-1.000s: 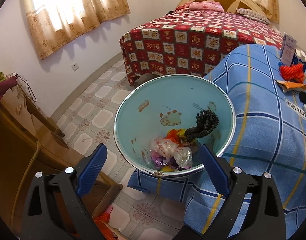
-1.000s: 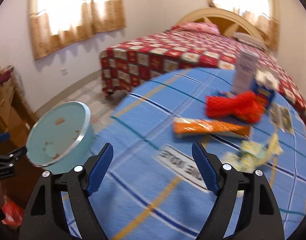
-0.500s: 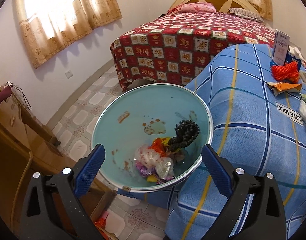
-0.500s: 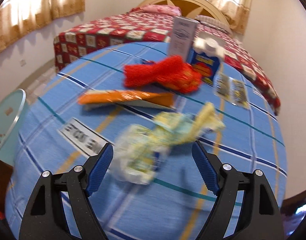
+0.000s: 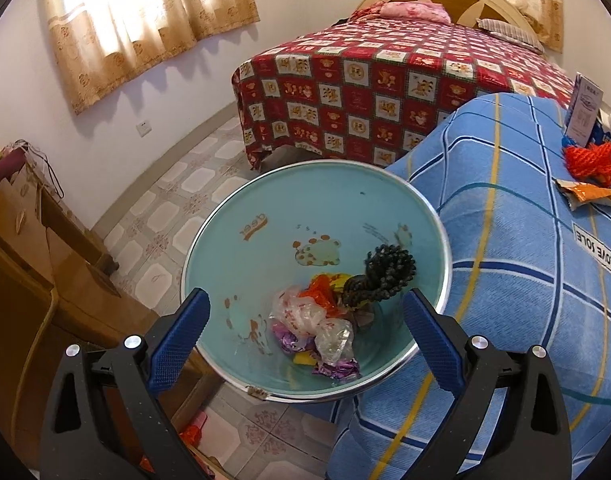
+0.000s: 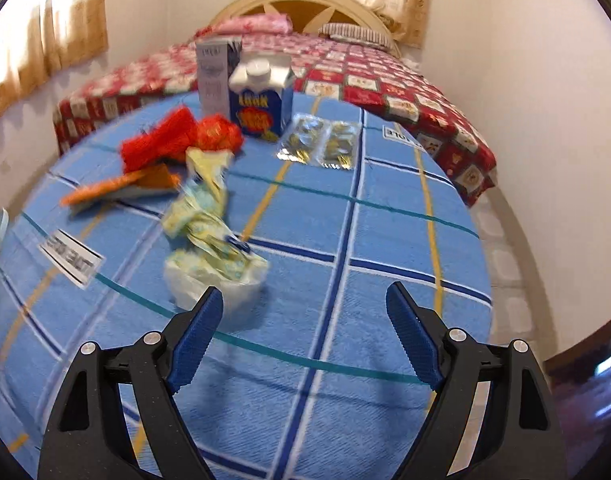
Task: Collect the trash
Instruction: 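Grasp the yellow plastic bag with the right tool while the left tool returns to the table, then grasp the orange packet with the left tool while the right tool lifts the yellow bag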
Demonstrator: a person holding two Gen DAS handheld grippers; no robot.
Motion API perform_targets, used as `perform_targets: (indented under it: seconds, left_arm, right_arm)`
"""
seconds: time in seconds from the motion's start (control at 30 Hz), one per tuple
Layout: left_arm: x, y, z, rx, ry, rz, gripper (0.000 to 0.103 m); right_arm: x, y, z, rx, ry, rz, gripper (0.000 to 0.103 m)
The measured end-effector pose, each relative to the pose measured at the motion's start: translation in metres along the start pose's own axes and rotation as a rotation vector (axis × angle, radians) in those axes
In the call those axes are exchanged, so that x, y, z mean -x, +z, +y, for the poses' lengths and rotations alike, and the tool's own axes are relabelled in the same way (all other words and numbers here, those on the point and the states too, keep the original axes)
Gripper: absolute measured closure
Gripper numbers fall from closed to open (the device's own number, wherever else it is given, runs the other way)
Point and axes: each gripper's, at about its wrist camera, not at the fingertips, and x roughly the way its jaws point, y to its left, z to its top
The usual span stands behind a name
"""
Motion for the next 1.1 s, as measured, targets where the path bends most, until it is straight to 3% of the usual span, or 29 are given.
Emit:
perform_targets:
  seconds: [0.13,0.37,0.4,0.5,0.63,0.8,1.1]
  left_arm:
    - [0.009,0.006,-0.019,-0.024,-0.022,-0.023,0.008]
    - [0.019,0.021,-0.061,-0.061,-0.076,-0.054,0.008]
    - [0.020,0.024,-0.069,-0.067,-0.093,-0.059,0.008]
    - [0.021,0.030,-0.097,-0.097,-0.134,-0.059,0.008]
    - [0.025,0.036,-0.135,-0.144,-0.183,-0.075,0.008]
    - [0.025,0.047,-0.185,-0.214,-0.233,-0.081,0.009]
    - [0.007,0.060,-0.241,-0.284,-0.248,-0.073,0.009]
  right_arm:
    - [-0.009,0.007,0.009,-0.012,0.088,-0.006,0.019]
    - [-0.033,0.019,0.024,-0.022,0.140,0.059,0.019]
    - [-0.032,0.019,0.024,-0.027,0.149,0.064,0.022]
    - [-0.035,0.017,0.020,-0.032,0.204,0.093,0.049]
    - [-0.033,0.012,0.016,-0.037,0.259,0.091,0.065]
    - [-0.026,0.007,0.005,-0.066,0.269,0.052,0.070]
    - [-0.022,0.005,-0.032,-0.141,0.238,0.007,0.072]
